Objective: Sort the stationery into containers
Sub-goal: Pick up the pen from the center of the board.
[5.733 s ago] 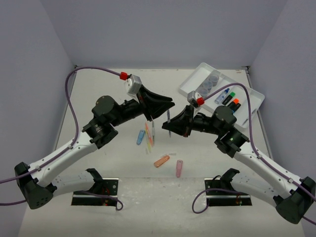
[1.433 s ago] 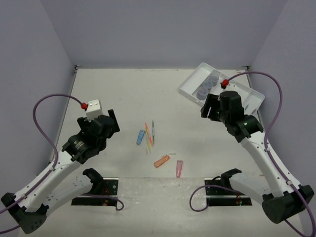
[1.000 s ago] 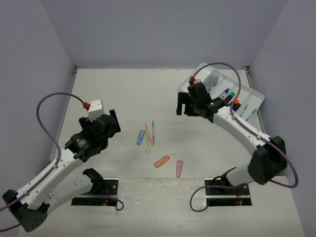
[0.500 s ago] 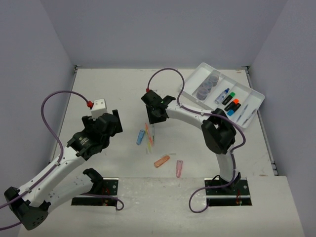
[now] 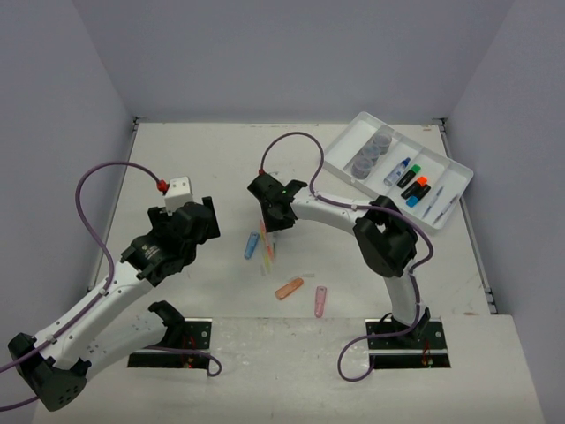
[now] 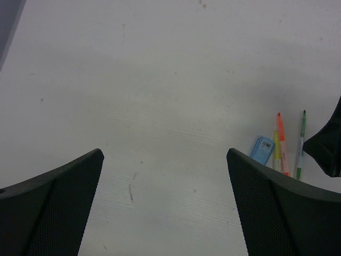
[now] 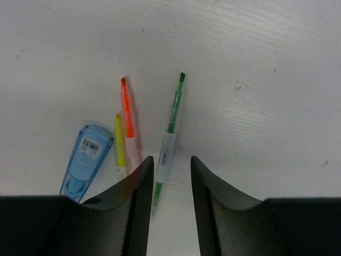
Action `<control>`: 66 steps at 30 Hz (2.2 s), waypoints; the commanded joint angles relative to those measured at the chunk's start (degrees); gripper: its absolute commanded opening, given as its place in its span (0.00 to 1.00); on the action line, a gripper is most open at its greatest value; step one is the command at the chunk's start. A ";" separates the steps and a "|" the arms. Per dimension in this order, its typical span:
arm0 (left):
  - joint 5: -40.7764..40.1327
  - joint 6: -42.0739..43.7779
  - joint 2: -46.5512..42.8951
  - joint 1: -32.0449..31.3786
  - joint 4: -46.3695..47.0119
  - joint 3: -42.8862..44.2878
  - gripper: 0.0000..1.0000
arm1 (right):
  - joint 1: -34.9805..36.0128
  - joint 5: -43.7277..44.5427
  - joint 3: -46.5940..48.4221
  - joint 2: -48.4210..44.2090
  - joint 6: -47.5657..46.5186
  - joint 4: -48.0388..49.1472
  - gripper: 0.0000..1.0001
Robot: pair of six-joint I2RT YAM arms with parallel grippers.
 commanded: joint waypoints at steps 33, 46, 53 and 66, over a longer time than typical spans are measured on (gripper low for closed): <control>-1.08 1.03 0.41 0.29 1.53 0.79 1.00 | 1.76 2.78 -3.78 -3.82 3.84 2.67 0.26; -0.12 1.73 -0.01 0.29 2.06 0.61 1.00 | 3.11 2.90 -0.64 -2.28 3.48 1.79 0.31; 0.06 1.91 -0.53 0.29 2.15 0.53 1.00 | 3.26 3.77 1.14 -0.12 3.01 0.27 0.29; 0.59 2.26 -1.21 0.29 2.50 0.43 1.00 | 3.17 5.84 -0.06 2.02 3.68 -0.73 0.27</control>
